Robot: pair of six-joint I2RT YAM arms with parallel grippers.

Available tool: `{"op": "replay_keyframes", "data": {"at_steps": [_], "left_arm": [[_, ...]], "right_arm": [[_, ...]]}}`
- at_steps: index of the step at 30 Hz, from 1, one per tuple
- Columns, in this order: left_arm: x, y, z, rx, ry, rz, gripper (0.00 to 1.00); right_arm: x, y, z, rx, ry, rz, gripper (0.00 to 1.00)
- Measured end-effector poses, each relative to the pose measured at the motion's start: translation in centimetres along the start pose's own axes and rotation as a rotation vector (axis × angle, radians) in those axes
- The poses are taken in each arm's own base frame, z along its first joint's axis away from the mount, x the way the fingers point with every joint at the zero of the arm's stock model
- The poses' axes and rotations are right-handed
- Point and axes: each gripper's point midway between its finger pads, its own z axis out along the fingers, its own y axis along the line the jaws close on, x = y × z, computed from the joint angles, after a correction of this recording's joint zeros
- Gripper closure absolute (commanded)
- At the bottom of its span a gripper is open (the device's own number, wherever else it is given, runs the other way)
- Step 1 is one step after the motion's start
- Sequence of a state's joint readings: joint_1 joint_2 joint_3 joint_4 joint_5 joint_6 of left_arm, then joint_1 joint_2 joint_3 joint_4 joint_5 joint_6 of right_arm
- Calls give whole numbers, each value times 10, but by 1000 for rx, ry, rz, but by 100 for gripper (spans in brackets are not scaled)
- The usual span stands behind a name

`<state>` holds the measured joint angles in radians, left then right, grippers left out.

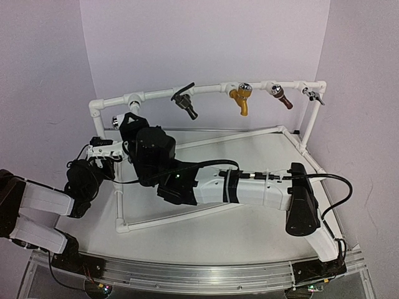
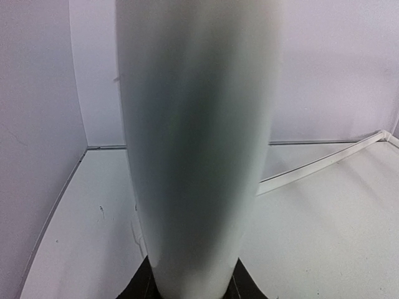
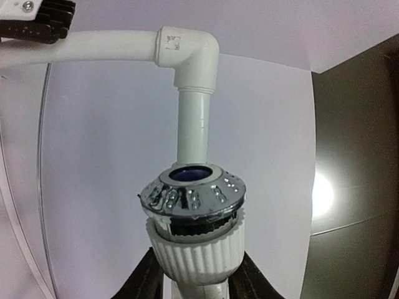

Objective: Install the water faucets
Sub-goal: Place the adaptor at the water faucet.

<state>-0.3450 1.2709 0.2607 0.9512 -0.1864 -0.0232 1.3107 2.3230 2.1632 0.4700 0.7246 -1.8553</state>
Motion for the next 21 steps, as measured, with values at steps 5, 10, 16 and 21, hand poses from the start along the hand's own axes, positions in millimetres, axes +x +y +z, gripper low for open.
{"op": "replay_keyframes", "data": {"at_steps": [5, 10, 16, 21], "left_arm": [[0, 0, 0, 0, 0, 1, 100], [0, 0, 0, 0, 1, 1, 100], [0, 0, 0, 0, 1, 1, 100], [0, -1, 0, 3, 1, 7, 100]], "right_arm": [[2, -4, 0, 11, 10, 203, 100], [4, -8, -1, 31, 10, 560, 92], [12, -12, -1, 65, 35, 1112, 87], [21, -9, -7, 75, 37, 1644, 87]]}}
